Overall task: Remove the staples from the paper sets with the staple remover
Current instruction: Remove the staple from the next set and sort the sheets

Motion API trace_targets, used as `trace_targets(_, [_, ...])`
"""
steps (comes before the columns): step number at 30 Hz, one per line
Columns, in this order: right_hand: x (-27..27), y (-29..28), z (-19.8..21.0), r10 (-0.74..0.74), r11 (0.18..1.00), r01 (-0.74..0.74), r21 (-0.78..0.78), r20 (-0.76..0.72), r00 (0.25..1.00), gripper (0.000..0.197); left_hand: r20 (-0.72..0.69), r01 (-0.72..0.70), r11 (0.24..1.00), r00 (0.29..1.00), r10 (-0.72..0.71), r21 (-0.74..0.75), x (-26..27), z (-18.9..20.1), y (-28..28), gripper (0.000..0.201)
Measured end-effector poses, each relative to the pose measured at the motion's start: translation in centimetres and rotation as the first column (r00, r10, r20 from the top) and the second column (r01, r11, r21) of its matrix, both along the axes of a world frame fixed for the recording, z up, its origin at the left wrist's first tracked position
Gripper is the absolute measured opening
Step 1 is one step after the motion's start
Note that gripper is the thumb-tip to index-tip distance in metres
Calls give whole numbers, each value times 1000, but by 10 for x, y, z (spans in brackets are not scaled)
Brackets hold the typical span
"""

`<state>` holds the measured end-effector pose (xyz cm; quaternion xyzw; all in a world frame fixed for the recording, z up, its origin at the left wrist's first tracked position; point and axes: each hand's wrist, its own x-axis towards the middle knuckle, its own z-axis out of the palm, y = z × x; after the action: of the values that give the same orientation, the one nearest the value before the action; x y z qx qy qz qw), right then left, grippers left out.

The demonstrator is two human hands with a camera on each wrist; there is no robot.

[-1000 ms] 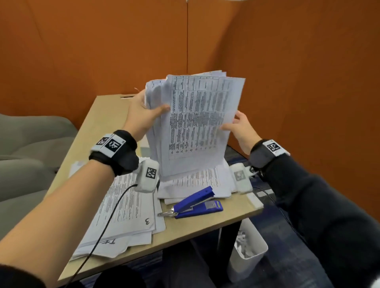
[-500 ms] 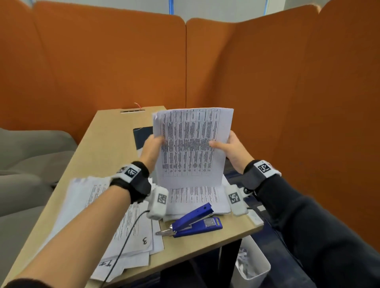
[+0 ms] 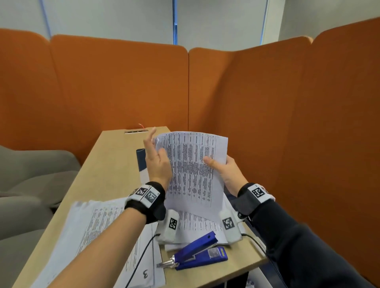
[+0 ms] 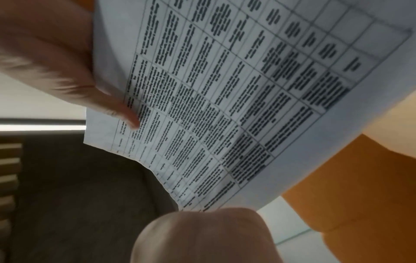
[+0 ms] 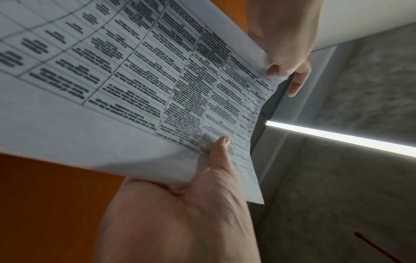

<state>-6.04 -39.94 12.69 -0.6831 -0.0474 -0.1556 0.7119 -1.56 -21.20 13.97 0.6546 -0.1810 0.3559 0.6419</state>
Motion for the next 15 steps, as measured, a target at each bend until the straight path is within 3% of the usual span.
trace_targets(1, [1, 0, 0, -2, 1000, 2, -2, -3, 1000, 41, 68, -38, 999, 997, 35, 38, 2, 2, 1, 48])
trace_targets(3, [2, -2, -2, -2, 1000, 2, -14, -20, 1000, 39, 122, -108, 989, 988, 94, 106, 7, 2, 3, 48])
trace_targets(7, [1, -6, -8, 4, 997, -6, -71, -34, 999, 34, 51, -111, 993, 993, 110, 34, 16, 0, 8, 29])
trace_targets(11, [2, -9, -9, -33, 999, 33, -17, -29, 999, 32, -90, -33, 999, 995, 33, 2, 18, -1, 8, 22])
trace_targets(13, [0, -10, -9, -18, 1000, 19, 12, -44, 999, 33, -190, 61, 998, 980, -55, 26, 20, -7, 10, 35])
trace_targets(15, [-5, -9, -4, 2, 1000, -1, 24, -41, 999, 32, -174, 85, 994, 982, -73, 61, 16, -8, 10, 46])
